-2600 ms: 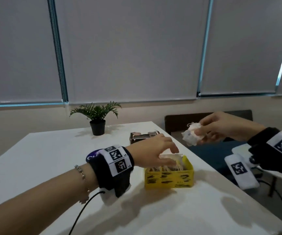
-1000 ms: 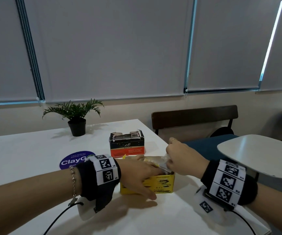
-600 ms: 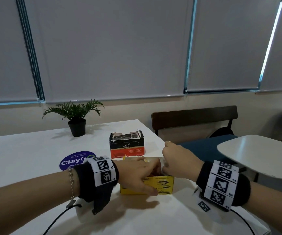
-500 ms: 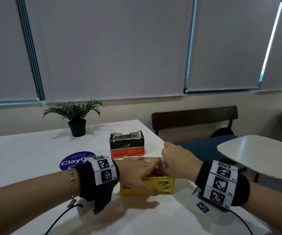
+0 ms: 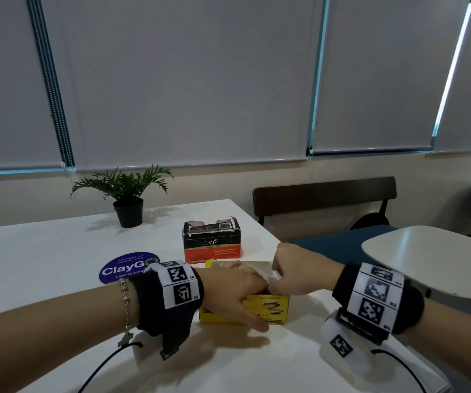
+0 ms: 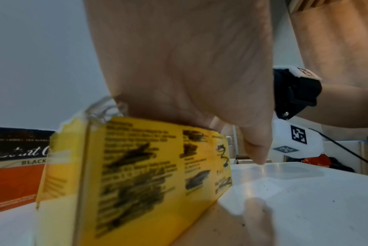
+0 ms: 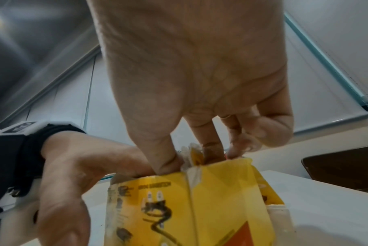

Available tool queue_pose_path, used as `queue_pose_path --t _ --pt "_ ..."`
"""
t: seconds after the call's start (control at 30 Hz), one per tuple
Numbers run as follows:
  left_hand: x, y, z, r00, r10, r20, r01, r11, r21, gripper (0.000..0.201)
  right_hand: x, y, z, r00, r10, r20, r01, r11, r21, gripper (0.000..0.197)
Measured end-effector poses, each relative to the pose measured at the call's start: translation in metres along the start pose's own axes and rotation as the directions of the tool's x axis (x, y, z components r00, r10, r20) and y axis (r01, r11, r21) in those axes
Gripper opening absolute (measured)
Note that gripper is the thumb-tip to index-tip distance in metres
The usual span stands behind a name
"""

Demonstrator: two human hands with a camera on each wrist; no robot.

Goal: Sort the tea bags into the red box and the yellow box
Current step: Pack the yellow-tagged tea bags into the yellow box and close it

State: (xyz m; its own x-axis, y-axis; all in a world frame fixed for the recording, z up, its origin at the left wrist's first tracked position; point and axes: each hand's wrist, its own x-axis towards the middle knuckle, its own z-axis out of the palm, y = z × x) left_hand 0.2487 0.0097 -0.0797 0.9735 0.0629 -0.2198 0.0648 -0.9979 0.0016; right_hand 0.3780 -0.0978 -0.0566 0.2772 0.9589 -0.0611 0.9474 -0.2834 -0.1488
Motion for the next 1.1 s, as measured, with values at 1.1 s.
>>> queue_pose_path --t 1.1 --pt "0.0 0.001 -0.013 0.998 0.058 -0.001 -0.058 0.998 0.03 0.048 0.009 0.011 -0.01 0.976 -0.029 0.214 0.014 0.997 0.074 0.016"
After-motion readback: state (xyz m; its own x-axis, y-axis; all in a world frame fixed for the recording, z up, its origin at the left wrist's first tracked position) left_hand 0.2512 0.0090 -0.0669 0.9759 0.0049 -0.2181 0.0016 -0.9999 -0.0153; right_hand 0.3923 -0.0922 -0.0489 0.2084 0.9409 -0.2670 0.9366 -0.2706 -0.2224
